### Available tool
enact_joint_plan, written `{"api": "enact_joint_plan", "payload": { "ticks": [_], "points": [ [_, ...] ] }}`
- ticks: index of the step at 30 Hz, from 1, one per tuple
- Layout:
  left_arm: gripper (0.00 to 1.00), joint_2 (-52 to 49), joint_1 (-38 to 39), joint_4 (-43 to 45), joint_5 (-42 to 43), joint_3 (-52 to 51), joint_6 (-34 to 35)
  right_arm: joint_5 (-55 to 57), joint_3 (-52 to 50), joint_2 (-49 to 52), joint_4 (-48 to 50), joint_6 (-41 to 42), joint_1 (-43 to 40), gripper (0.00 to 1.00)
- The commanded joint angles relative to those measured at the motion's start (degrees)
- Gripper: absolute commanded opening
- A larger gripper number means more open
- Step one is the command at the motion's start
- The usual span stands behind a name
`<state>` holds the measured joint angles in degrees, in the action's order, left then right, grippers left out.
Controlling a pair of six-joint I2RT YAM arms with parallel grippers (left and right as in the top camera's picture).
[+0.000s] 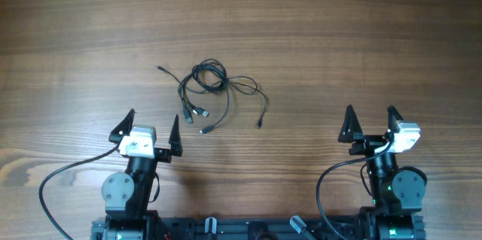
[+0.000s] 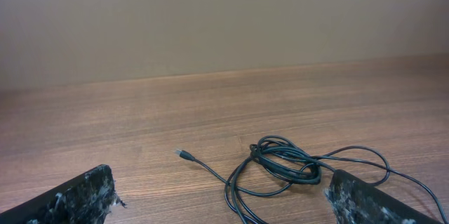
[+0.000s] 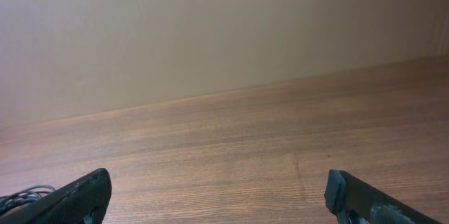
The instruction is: Untangle cables
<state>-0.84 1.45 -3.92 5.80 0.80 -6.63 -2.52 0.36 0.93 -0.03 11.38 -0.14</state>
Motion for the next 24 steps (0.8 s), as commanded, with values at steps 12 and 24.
{"api": "enact_joint_plan", "payload": {
  "ticks": [12,24],
  "points": [
    [1.00,0.4,0.2,0.3,-0.3,-0.5,-0.7,-0.1,-0.1,-0.1,0.2,0.7,0.3,1.00],
    [1.00,0.4,0.2,2.8,0.9,2.9,6.1,-0.1,-0.1,-0.1,0.2,0.7,0.3,1.00]
  ]
}}
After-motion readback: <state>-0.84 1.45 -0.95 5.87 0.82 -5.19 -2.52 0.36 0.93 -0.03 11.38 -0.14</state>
